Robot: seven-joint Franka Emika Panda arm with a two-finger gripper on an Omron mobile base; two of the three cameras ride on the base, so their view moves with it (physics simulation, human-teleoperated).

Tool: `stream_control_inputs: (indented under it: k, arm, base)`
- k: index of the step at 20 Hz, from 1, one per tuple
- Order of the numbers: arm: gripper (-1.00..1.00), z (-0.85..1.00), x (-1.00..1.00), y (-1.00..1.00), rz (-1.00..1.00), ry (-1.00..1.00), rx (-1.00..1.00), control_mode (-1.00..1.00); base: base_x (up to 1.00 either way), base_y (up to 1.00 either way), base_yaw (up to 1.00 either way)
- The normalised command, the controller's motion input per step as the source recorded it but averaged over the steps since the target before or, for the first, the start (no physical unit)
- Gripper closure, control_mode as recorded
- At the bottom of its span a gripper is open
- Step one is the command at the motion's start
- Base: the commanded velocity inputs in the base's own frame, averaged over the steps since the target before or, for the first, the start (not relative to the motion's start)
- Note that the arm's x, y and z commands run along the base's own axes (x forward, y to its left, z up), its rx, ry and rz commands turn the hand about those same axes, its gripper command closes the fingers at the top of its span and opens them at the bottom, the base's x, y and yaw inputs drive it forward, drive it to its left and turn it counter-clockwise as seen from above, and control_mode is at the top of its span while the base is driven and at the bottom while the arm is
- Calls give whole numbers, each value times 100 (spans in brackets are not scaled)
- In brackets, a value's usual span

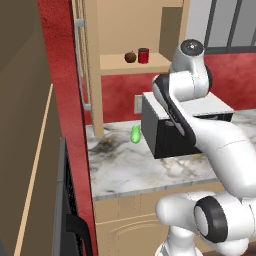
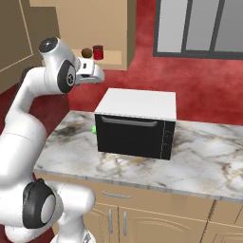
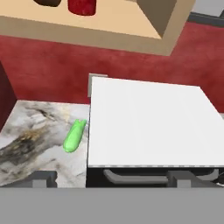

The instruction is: Pick the canned food and jam from the counter and place them in the cabinets closest to them.

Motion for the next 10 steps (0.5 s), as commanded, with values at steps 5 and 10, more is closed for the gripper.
stream_control_inputs:
  k: [5, 10]
  arm:
    - [-100, -23, -100, -2, 0, -19, 0, -100]
    - [-100, 0, -95, -1, -6, -26, 0, -100]
  base:
    - [0, 0, 0]
    - [0, 0, 0]
